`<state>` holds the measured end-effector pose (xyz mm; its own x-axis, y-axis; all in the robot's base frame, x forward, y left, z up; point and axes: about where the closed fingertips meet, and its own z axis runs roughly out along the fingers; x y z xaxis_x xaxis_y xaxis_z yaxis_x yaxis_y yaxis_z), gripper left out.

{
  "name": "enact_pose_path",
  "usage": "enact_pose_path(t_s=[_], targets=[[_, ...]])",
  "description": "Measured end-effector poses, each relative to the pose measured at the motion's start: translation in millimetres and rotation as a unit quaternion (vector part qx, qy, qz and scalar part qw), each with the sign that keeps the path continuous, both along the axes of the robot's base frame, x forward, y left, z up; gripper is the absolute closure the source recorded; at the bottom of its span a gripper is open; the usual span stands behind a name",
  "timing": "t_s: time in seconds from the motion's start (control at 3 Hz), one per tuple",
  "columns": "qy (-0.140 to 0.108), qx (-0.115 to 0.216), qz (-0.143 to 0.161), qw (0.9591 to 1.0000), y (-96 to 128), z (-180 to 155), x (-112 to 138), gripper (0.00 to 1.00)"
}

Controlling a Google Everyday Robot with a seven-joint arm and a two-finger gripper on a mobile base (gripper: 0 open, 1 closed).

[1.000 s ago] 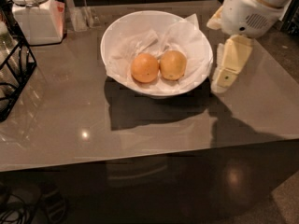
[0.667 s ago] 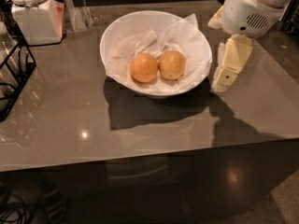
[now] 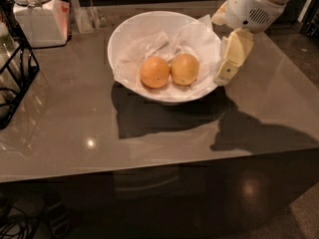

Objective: Pick orange from white bowl

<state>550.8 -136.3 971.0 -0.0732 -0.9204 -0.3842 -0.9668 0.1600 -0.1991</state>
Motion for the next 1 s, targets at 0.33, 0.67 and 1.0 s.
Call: enact_pose_path(t_s=[0.33,0.67,1.0], targets=[[0.006,0.02,0.024,0.9995,24.8,-2.4,33.2,0.0],[-0.001,0.023,0.023,0.9995,26.3,0.0,37.2,0.19],[0.002,0.035,0.026,0.999,30.8,-6.1,41.1,0.42]])
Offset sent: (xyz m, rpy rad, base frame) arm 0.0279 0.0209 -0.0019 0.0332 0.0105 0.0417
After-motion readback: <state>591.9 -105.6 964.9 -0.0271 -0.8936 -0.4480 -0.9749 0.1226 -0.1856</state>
